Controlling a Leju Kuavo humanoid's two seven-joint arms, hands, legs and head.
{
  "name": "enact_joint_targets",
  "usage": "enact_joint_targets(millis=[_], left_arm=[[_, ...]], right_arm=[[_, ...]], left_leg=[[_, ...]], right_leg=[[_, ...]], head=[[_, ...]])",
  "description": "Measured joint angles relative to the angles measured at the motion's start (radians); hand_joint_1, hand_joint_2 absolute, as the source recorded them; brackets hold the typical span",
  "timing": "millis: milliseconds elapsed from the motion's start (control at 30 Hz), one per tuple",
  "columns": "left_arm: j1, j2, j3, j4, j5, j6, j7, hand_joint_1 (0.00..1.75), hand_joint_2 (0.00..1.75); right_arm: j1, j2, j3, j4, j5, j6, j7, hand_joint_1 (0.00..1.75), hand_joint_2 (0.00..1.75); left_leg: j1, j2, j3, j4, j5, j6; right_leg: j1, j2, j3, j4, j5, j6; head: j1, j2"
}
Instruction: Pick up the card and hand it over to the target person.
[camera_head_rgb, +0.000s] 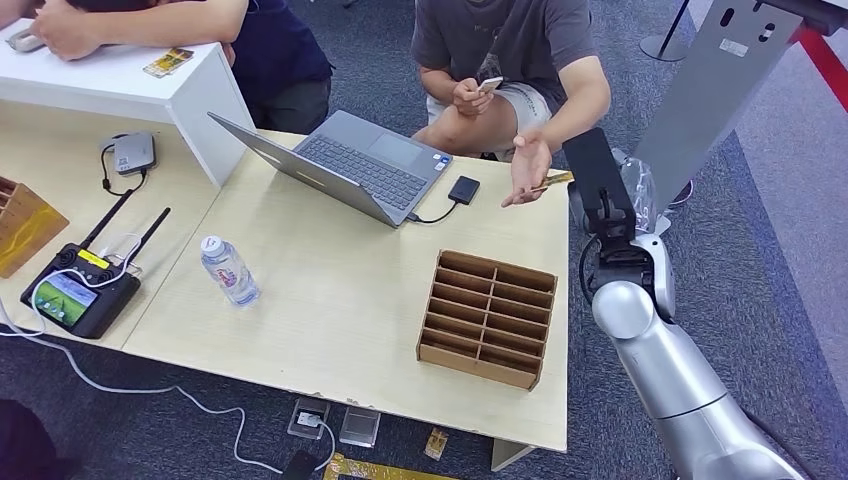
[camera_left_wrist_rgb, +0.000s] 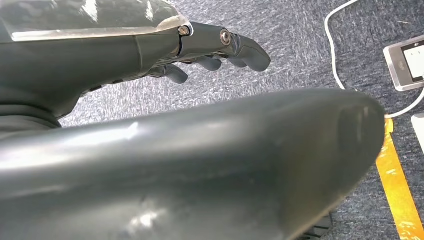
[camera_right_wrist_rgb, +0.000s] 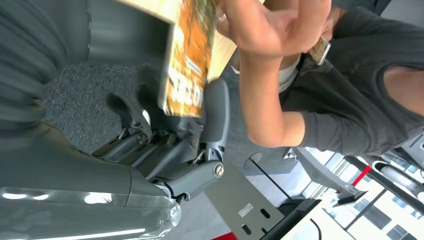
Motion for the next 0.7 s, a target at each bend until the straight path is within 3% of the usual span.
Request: enact_joint_targets(millis=[433,600,700], left_arm=[[0.001,0.001,0.015,-0.001,0.009,0.009,-0.012,0.00,0.00],[0.002,-0.005,0.030,0.002,0.016,0.017,-0.021,0.00,0.00],[0.003,-0.007,0.035,0.003,0.018,0.017,-0.034,0.00,0.00]], right_arm=[[0.047,-0.012,0.002,-0.081,0.024,-0.062,-0.025,0.00,1.75],[0.136,-0.029,-0.024,-0.202,0.097,-0.193,-0.088,0.00,1.75],[0.238,-0.018,-0.080,-0.294,0.222,-0.246,-0.164,0.00,1.75]], left_leg=[[0.000,-0.002,-0.001,0.001,0.000,0.000],[0.000,-0.003,0.000,0.000,0.000,0.000],[0.000,-0.005,0.001,-0.001,0.000,0.000]], right_leg=[[0.000,-0.002,0.000,0.001,-0.001,0.000],[0.000,-0.003,0.001,-0.001,-0.001,0.000],[0.001,-0.005,0.002,-0.002,-0.001,0.000]], head=[[0.000,0.000],[0.000,0.000],[0.000,0.000]])
